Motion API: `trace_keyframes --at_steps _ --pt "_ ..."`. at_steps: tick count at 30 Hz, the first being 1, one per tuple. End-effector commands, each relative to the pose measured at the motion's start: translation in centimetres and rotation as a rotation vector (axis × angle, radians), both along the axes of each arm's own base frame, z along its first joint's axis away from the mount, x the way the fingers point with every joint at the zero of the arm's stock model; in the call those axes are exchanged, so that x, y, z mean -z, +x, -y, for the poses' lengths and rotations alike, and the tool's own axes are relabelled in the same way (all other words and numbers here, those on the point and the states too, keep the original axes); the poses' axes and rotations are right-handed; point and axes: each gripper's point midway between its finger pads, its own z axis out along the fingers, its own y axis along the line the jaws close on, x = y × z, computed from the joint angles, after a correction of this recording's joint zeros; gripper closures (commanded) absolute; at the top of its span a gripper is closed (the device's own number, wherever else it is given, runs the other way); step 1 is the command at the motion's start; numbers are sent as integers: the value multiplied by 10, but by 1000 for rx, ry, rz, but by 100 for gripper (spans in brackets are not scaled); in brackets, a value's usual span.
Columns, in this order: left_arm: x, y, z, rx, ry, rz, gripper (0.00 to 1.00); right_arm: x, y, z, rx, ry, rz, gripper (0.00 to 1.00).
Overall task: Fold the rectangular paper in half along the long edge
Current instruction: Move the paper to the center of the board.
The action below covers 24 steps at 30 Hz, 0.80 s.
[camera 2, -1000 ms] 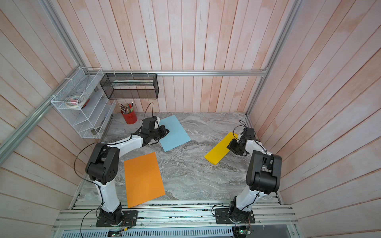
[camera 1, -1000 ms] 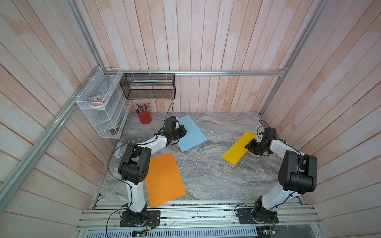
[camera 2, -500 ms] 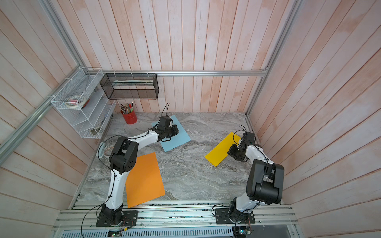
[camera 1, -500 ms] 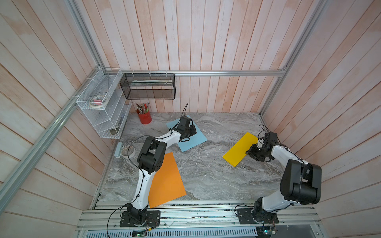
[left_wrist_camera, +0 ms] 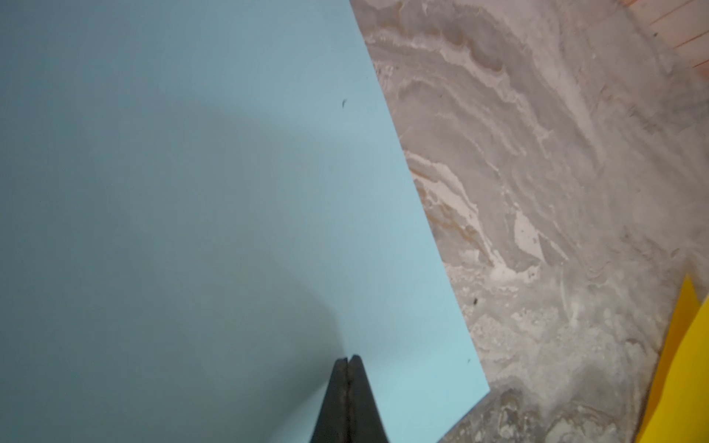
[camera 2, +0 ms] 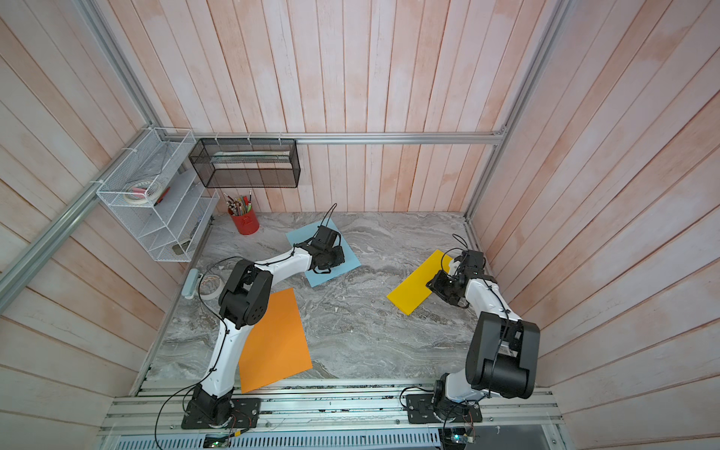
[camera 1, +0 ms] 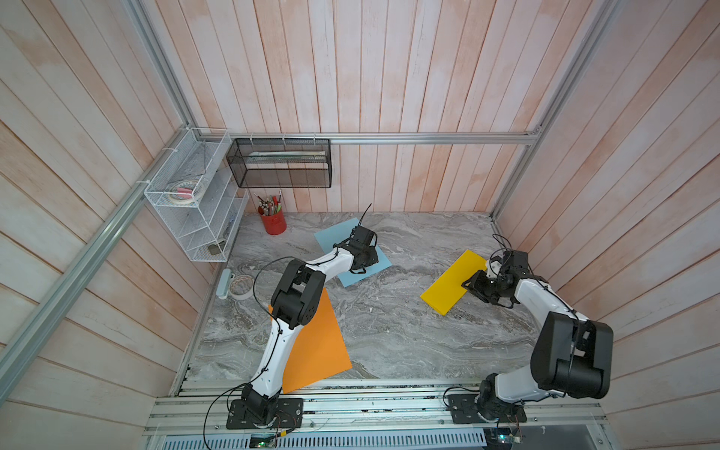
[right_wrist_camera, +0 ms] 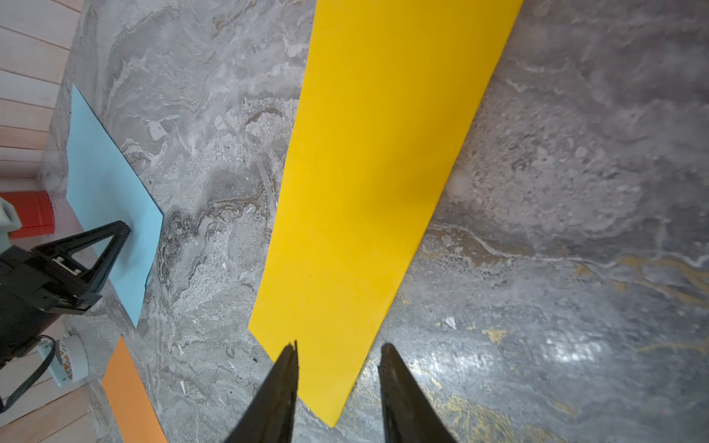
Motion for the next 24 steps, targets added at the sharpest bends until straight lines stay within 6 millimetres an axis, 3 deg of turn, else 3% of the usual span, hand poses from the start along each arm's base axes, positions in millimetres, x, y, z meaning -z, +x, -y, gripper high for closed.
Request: trace_keyframes --at_steps 1,8,12,18,24 --pt "26 -17 -6 23 113 -77 100 -6 -4 -3 -7 10 11 62" --pt "47 -58 0 84 174 -160 100 -16 -5 -8 -17 29 35 62" --pt "51 -101 4 135 177 -202 100 -18 -8 -10 -22 36 40 61" --pt "42 -174 18 233 124 -235 100 -17 -9 -22 -58 49 44 61" --pt "31 -246 44 335 92 -261 100 -23 -8 -52 -146 84 69 60"
